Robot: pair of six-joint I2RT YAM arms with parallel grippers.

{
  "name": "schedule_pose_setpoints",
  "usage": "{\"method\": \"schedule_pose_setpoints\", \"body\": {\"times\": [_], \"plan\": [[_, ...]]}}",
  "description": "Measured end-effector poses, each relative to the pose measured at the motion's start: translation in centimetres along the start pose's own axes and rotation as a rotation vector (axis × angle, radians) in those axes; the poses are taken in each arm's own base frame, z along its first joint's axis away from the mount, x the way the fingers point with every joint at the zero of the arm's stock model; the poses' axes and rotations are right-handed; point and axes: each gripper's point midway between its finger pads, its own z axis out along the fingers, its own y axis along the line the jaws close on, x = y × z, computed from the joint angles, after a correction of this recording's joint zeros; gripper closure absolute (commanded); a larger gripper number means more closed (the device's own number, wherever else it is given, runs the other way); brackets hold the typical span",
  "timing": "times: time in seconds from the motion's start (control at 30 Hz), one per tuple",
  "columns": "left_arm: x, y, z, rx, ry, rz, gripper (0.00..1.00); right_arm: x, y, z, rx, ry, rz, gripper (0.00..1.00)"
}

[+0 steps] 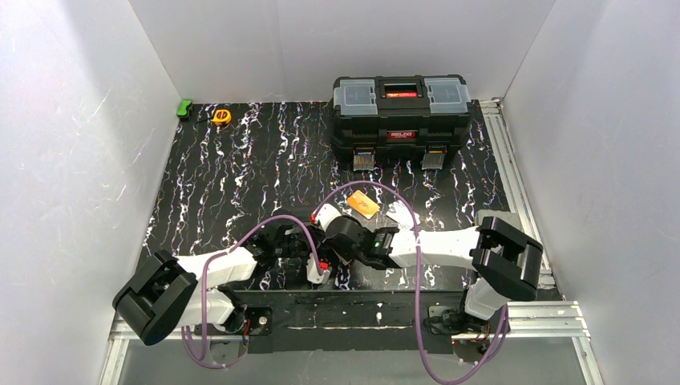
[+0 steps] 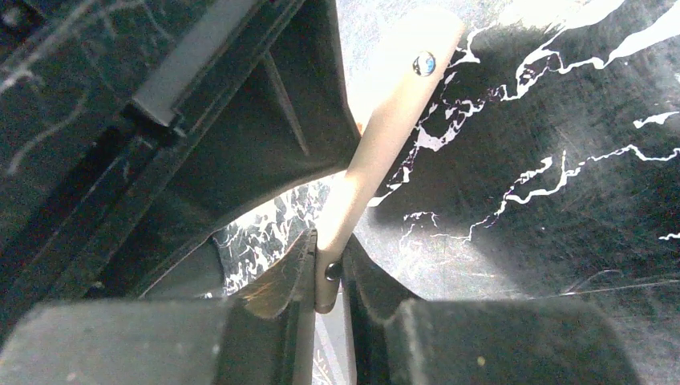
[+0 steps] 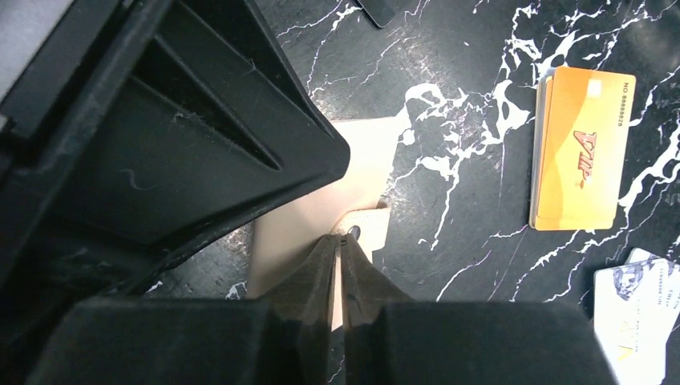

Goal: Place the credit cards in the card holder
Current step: Open the card holder at the center of the board.

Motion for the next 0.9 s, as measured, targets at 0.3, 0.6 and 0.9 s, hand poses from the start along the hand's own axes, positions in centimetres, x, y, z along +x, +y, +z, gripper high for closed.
{"method": "schedule_pose_setpoints", "body": {"times": [0.3,0.6,0.9], "plan": [[0.2,0.2,-0.1,-0.007,0.012,0.002,1.00,-0.2,-0.5,0.2,0.057,-0.037,0.014,0.99],[-0.2,1.0,-0.6,-0.035,0.012,0.019,1.00,-0.6,-1.7,-0.6,0.116,-0.103,0.098,0.99],[-0.5,0.9,-0.7,-0.034,-0.002,0.021,1.00,0.2,-3.3,-0.3,0.148,-0.101,0.190,0.99]]}}
